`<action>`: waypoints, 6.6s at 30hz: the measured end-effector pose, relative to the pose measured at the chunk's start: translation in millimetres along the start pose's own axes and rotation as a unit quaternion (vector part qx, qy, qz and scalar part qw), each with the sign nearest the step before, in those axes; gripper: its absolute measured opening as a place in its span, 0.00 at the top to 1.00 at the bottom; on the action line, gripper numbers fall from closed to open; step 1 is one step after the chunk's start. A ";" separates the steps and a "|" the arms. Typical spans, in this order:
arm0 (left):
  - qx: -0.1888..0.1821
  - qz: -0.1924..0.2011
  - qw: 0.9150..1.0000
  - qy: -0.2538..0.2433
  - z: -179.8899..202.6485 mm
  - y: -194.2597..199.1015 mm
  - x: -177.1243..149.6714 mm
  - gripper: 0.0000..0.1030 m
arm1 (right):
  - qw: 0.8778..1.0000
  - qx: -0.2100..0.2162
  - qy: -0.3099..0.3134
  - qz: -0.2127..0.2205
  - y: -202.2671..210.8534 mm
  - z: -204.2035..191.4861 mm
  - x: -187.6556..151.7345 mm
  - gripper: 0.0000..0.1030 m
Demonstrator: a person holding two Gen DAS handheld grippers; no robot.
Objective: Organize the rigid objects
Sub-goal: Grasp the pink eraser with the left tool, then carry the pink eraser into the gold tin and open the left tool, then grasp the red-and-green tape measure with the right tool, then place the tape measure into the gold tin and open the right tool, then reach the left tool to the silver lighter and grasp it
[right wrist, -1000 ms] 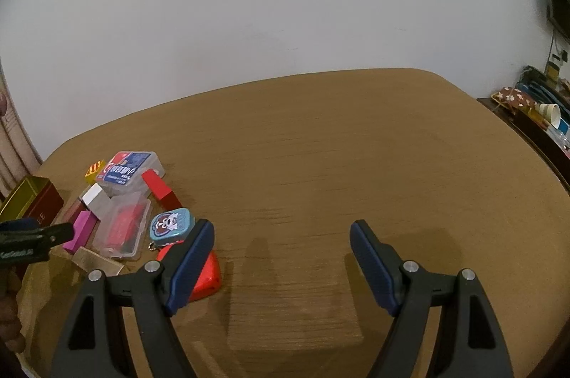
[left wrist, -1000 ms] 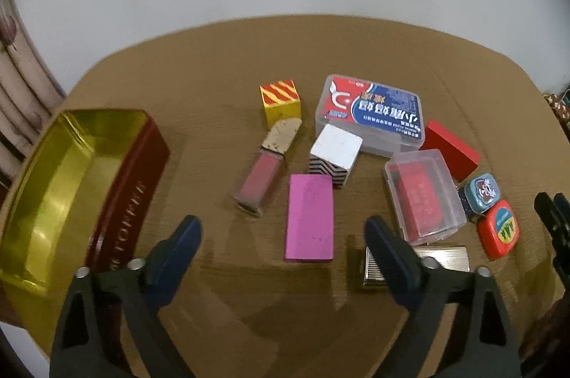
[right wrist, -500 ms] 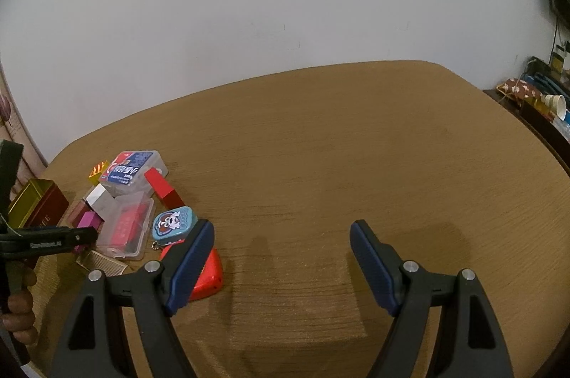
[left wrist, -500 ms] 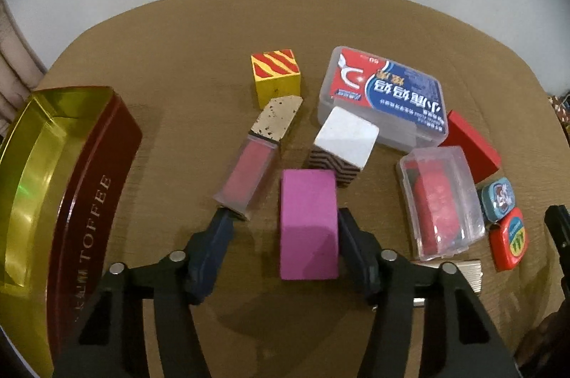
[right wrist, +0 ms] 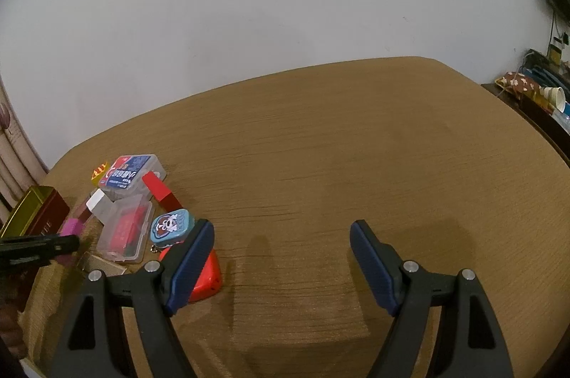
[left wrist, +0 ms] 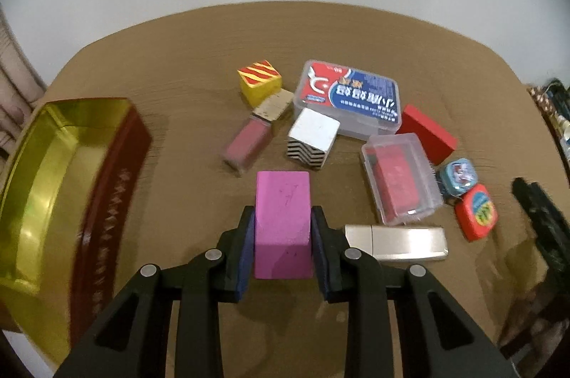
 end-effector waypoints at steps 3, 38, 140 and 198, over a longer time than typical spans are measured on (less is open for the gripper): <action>0.013 0.014 1.000 0.013 -14.8 19.6 14.7 0.74 | 1.000 -0.001 0.001 0.002 -0.1 -0.5 -0.6 0.21; 0.117 -0.051 0.986 0.103 -220.3 -51.7 36.3 0.68 | 0.984 0.081 0.119 -0.103 -14.9 -43.6 -14.6 0.22; -0.142 -0.042 0.972 0.181 -11.8 65.3 -72.7 0.27 | 0.991 0.002 0.103 -0.089 -29.4 24.9 24.2 0.49; 0.055 -0.118 0.988 -0.085 73.4 -27.2 23.9 0.32 | 0.989 0.122 0.006 -0.085 -12.2 54.9 22.3 0.49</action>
Point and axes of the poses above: each gripper's, at about its wrist camera, not at the fingertips, and y roughly against the way its jaws point, z to its right, x to its top, the point moved 7 cm from there along -y, roughly the way its jaws point, and after that the axes turned 8 degrees about x, right-handed, at the moved point
